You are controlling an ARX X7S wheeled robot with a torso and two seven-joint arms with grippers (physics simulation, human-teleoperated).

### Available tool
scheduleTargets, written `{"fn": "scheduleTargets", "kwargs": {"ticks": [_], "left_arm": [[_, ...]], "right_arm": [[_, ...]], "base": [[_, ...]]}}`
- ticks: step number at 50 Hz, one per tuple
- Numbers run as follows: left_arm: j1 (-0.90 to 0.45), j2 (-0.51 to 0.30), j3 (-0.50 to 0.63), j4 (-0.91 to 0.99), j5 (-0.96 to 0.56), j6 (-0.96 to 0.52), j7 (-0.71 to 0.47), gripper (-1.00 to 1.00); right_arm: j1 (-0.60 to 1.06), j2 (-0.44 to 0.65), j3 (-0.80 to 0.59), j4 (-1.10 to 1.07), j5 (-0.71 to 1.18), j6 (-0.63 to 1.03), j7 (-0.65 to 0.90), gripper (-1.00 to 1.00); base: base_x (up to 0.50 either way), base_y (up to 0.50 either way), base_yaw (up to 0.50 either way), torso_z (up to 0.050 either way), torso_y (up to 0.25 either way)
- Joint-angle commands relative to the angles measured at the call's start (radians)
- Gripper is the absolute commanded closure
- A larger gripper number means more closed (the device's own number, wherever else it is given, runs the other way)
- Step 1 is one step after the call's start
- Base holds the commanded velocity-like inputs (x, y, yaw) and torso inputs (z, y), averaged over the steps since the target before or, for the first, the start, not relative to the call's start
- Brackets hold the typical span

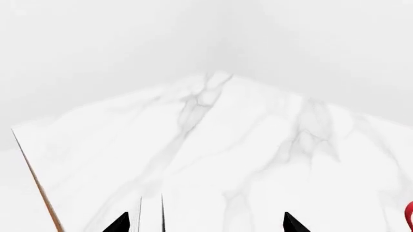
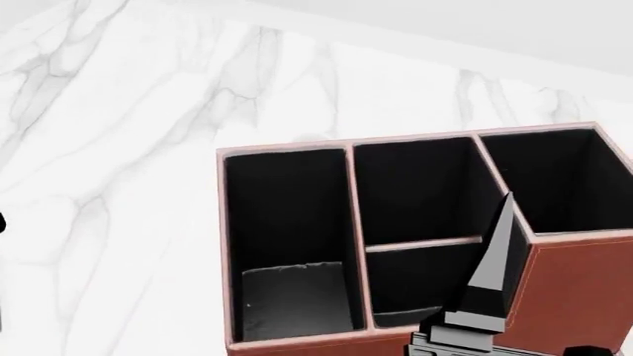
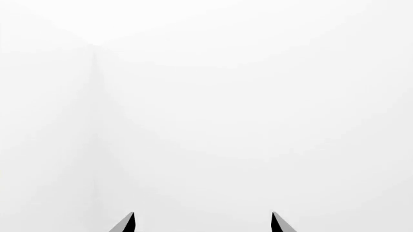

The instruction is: Pick up the book and place it in the left compartment of the caddy.

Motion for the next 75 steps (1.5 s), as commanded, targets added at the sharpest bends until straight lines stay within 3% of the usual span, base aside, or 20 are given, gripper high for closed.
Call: {"fn": "scheduleTargets", "kwargs": {"ticks": [1,28,56,75], "left_arm": [[-0.049,0.035,-0.018,-0.118,-0.019,0.010,0.068,-1.00],[-0.157,0.053,0.016,-0.341,0.008,-0.017,0.113,-1.00],[-0.109,0.046,-0.040,-0.421,-0.020,-0.008,0.094,-1.00],[-0.134,0.085,0.015,-0.607,0.063,0.090,0.200,-1.00]], "right_arm": [[-0.003,-0.013,0.015,0.008,-0.020,-0.006,-0.018,-1.00],[0.002,-0.002,-0.008,0.018,-0.020,-0.009,-0.009,-1.00],[0.009,0.011,-0.016,0.017,-0.012,-0.004,0.014,-1.00],[0.006,0.019,-0.026,0.029,-0.016,-0.011,0.019,-1.00]], "base": [[0.00,0.00,0.00,0.000,0.000],[0.00,0.00,0.00,0.000,0.000],[0.00,0.00,0.00,0.000,0.000],[0.00,0.00,0.00,0.000,0.000]]}}
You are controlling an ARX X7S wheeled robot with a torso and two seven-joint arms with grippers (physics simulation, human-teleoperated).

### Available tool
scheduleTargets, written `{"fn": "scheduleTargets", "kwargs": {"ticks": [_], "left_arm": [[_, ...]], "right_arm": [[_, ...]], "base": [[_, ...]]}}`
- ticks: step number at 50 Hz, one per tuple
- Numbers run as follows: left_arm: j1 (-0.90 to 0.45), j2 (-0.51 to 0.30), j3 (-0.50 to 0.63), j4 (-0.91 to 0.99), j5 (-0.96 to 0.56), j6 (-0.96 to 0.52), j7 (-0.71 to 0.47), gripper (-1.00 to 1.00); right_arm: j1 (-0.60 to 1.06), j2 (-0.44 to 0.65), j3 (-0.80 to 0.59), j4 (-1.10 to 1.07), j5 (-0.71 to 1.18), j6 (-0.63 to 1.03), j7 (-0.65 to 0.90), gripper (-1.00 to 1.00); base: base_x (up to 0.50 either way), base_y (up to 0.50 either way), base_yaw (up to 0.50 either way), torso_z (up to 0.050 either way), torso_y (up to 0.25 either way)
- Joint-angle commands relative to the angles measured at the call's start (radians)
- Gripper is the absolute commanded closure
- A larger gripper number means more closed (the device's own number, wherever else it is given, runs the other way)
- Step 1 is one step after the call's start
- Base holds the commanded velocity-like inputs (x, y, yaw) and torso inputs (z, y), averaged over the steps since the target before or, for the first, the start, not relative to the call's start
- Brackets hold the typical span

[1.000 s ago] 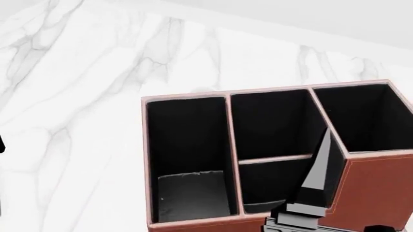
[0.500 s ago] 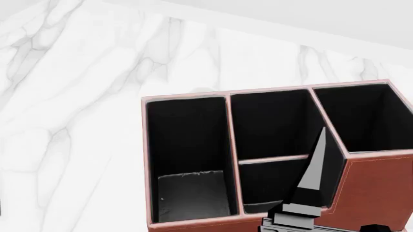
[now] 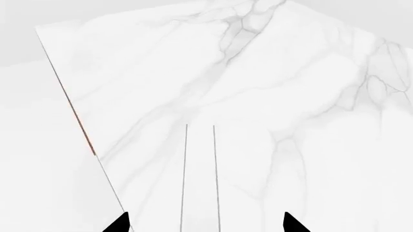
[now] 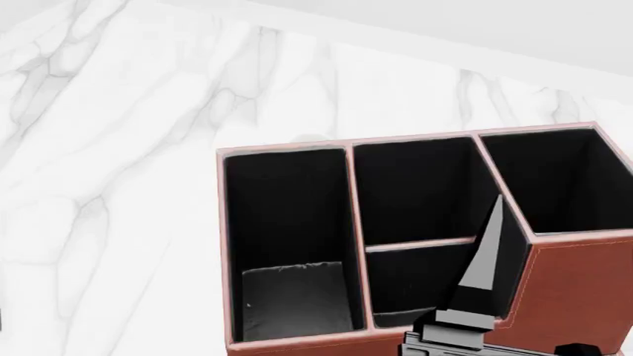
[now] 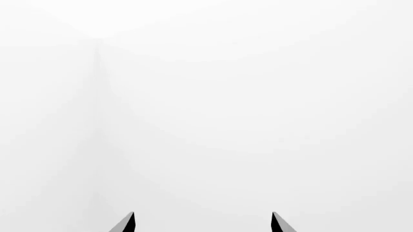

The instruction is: Pick up the book and place it in the left compartment of the caddy.

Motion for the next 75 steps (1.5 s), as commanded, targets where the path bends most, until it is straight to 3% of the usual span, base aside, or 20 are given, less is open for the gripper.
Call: {"fn": "scheduleTargets", "kwargs": {"ticks": [1,53,75], "left_arm": [[-0.028,0.040,0.001,-0.122,0.025,0.064,0.091,-1.00],[-0.117,0.110,0.080,-0.456,0.140,0.191,0.220,-1.00],[-0.117,0.120,0.083,-0.497,0.148,0.211,0.238,-1.00]], "right_arm": [[-0.001,-0.012,0.013,0.008,-0.023,-0.002,-0.016,-1.00],[0.004,0.004,-0.013,0.024,-0.024,-0.016,-0.002,-1.00],[0.006,0.006,-0.025,0.036,-0.030,-0.027,0.000,-1.00]], "base": [[0.00,0.00,0.00,0.000,0.000],[0.00,0.00,0.00,0.000,0.000],[0.00,0.00,0.00,0.000,0.000]]}}
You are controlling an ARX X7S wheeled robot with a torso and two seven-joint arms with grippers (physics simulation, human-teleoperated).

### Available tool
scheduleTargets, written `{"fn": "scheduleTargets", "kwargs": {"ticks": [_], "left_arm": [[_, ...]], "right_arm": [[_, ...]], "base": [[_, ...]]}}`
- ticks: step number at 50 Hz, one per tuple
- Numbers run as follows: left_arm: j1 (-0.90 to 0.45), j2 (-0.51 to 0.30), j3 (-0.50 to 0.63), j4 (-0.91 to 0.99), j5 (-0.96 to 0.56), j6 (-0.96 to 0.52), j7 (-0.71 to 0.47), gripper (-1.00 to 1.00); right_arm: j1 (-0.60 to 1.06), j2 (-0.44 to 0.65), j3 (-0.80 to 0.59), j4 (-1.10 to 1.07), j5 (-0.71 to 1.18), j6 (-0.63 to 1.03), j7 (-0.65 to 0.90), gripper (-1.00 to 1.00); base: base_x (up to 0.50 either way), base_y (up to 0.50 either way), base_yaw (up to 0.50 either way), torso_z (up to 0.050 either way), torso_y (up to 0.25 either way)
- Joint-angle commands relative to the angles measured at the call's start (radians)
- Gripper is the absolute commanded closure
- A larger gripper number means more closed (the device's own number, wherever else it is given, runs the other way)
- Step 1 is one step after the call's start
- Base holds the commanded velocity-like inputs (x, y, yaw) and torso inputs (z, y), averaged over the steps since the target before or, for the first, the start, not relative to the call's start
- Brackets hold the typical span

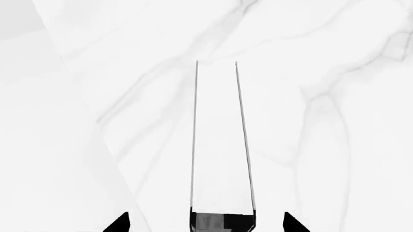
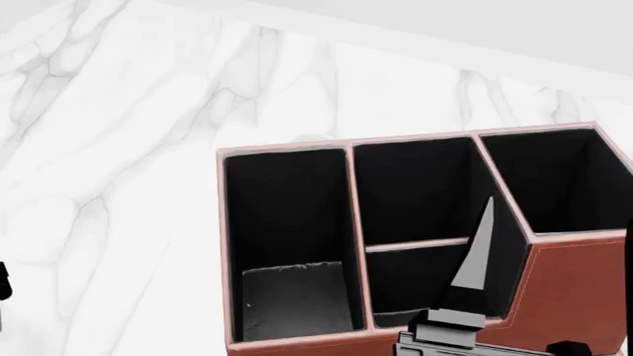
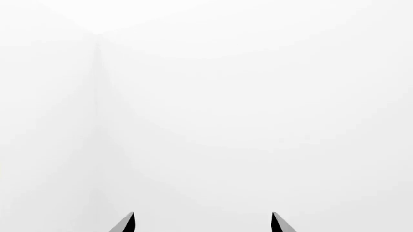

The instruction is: Pick up the book and place it in the left compartment of the caddy.

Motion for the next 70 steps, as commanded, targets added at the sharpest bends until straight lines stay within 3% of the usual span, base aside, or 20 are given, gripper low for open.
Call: {"fn": "scheduleTargets", "kwargs": {"ticks": [1,18,19,47,58,70], "left_arm": [[-0.001,0.028,-0.031,-0.032,-0.016,0.034,0.048,-1.00],[0.001,0.033,-0.035,-0.041,-0.023,0.035,0.062,-1.00],[0.001,0.034,-0.035,-0.041,-0.023,0.034,0.060,1.00],[0.013,0.021,-0.036,0.027,-0.029,0.016,0.042,1.00],[0.010,-0.024,-0.034,0.275,-0.065,-0.071,-0.008,1.00],[-0.094,-0.056,-0.008,0.540,-0.122,-0.236,-0.076,1.00]], "right_arm": [[0.000,-0.016,0.011,0.008,-0.025,-0.004,-0.019,-1.00],[-0.002,-0.011,0.009,0.008,-0.023,-0.006,-0.014,-1.00],[0.000,-0.011,0.007,0.007,-0.023,-0.004,-0.013,-1.00],[-0.001,-0.004,0.002,0.010,-0.023,-0.015,-0.007,-1.00],[0.003,-0.002,-0.007,0.009,-0.024,-0.012,-0.004,-1.00],[0.004,0.002,-0.007,0.007,-0.022,-0.012,0.000,-1.00]], "base": [[0.00,0.00,0.00,0.000,0.000],[0.00,0.00,0.00,0.000,0.000],[0.00,0.00,0.00,0.000,0.000],[0.00,0.00,0.00,0.000,0.000],[0.00,0.00,0.00,0.000,0.002],[0.00,0.00,0.00,0.000,0.002]]}}
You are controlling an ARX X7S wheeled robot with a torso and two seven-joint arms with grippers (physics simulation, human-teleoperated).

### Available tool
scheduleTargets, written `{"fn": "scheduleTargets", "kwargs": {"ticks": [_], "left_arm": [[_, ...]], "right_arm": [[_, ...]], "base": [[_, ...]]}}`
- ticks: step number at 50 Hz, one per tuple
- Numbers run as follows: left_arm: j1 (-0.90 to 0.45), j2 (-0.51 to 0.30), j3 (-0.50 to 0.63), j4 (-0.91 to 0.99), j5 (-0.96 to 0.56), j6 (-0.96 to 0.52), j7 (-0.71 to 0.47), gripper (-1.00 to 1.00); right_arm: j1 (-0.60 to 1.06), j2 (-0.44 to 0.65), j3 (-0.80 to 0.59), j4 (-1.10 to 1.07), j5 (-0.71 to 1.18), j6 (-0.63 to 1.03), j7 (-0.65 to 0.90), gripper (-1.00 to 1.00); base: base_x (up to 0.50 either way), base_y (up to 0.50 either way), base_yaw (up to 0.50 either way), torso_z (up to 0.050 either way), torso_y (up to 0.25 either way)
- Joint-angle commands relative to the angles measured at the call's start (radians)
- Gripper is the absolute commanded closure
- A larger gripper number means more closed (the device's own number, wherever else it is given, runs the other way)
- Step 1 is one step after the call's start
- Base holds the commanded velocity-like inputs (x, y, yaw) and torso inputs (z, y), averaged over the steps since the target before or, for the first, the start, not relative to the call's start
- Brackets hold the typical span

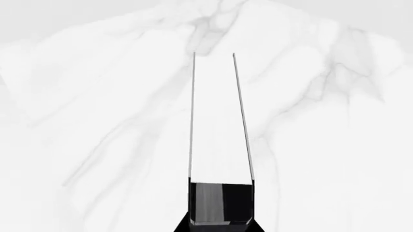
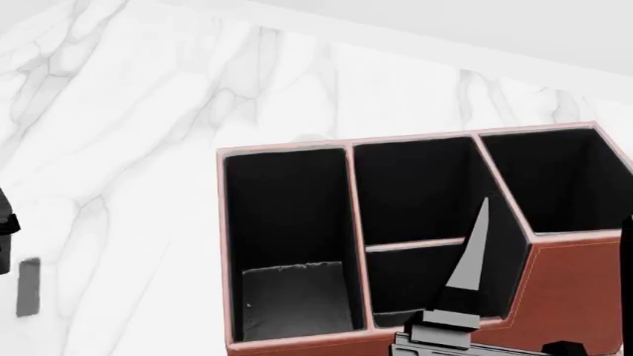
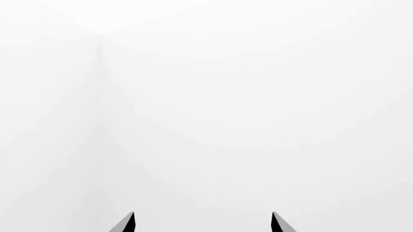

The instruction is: Pick up the book and place it in the left compartment of the caddy.

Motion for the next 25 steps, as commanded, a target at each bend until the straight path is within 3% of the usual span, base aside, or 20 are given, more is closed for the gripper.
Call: {"fn": "scheduleTargets", "kwargs": {"ticks": [1,25], "left_arm": [[-0.089,-0.009,-0.026,0.226,-0.044,-0.092,-0.019,1.00],[-0.343,0.033,0.015,0.607,-0.185,-0.320,-0.107,1.00]], "right_arm": [[-0.001,-0.014,0.017,0.004,-0.021,-0.001,-0.017,-1.00],[0.000,-0.005,0.018,-0.003,-0.015,-0.001,-0.008,-1.00]], "base": [[0.00,0.00,0.00,0.000,0.000],[0.00,0.00,0.00,0.000,0.002]]}}
